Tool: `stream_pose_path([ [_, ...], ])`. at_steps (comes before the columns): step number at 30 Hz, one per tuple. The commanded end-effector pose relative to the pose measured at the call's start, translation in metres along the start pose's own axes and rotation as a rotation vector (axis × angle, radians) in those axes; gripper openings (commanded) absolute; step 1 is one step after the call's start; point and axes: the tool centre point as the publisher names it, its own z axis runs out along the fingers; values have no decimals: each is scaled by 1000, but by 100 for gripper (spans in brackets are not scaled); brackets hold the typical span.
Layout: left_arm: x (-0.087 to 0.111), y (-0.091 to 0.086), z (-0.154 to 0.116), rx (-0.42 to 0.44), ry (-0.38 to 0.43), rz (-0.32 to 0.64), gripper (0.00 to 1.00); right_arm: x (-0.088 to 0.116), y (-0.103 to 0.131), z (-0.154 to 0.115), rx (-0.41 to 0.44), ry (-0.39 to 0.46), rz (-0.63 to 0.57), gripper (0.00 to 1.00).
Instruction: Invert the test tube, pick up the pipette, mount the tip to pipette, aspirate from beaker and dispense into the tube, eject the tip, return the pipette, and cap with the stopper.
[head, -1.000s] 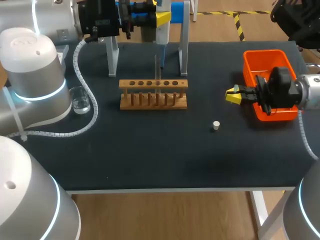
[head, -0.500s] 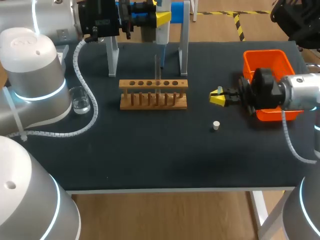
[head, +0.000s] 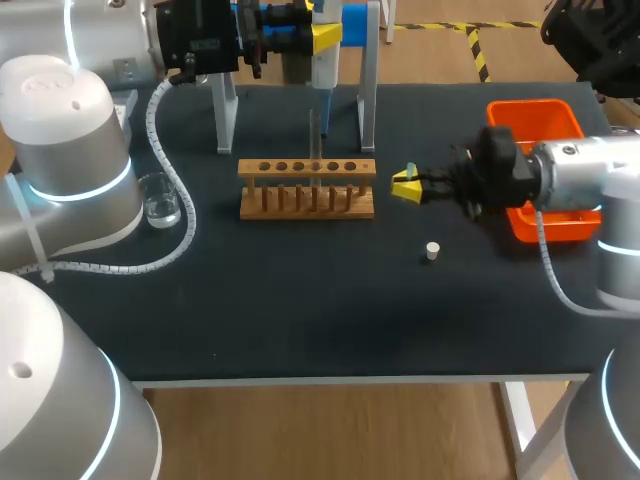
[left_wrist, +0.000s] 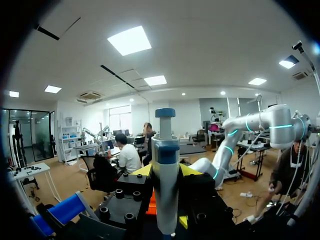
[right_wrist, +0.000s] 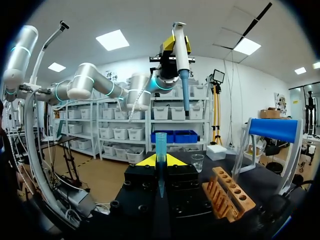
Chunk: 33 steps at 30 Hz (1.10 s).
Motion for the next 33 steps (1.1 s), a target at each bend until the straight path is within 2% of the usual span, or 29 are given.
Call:
stream_pose_path([
  [1,0,0,-1,4,1,1,0,-8,0,11,5,8,-4,0],
  [33,0,0,-1,4,1,1,0,-26,-4,50,25,42,2,0],
])
